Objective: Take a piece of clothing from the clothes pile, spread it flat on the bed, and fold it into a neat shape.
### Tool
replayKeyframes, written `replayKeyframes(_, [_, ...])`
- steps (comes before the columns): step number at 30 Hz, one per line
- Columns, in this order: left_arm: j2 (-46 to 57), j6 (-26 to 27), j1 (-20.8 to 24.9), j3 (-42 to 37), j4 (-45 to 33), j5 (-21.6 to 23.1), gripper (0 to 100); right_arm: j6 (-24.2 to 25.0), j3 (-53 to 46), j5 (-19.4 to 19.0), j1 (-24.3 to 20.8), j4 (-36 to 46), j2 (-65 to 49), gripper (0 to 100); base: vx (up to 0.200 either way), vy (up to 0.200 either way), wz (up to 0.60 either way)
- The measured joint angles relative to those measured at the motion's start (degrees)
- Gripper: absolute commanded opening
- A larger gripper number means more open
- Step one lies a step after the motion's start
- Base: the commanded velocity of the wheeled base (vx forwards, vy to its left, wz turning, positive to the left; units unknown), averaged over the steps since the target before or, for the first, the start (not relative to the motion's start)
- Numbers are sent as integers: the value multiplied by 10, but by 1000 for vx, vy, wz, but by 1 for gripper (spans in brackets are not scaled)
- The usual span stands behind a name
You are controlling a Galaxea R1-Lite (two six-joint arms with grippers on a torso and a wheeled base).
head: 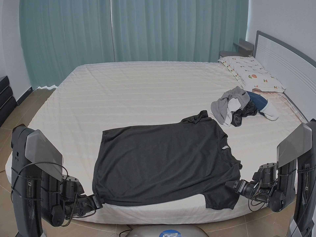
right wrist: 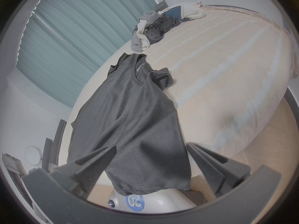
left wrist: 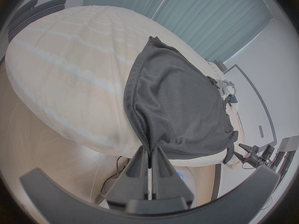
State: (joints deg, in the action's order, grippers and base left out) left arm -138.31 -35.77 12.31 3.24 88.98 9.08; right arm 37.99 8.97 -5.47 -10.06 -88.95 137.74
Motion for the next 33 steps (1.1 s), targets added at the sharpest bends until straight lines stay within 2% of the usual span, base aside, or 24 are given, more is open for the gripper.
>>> replayKeyframes(10, [0,0,0,0,0,0,0,-9,14,7,10,0,17,0,0,0,0])
replayKeyframes(13, [0,0,0,0,0,0,0,-11,8,24,10,0,18,0,0,0,0])
replayKeyframes(19, [1,0,0,0,0,0,0,-14,-35,37,13,0,-10,0,0,0,0])
replayKeyframes(26, [16,5,-6,-6,0,-5,0,-45,-75,37,24,1,-61,0,0,0,0])
replayKeyframes(33, [31,10,-17,-14,0,-6,0,-53,-80,38,26,70,-91,0,0,0,0])
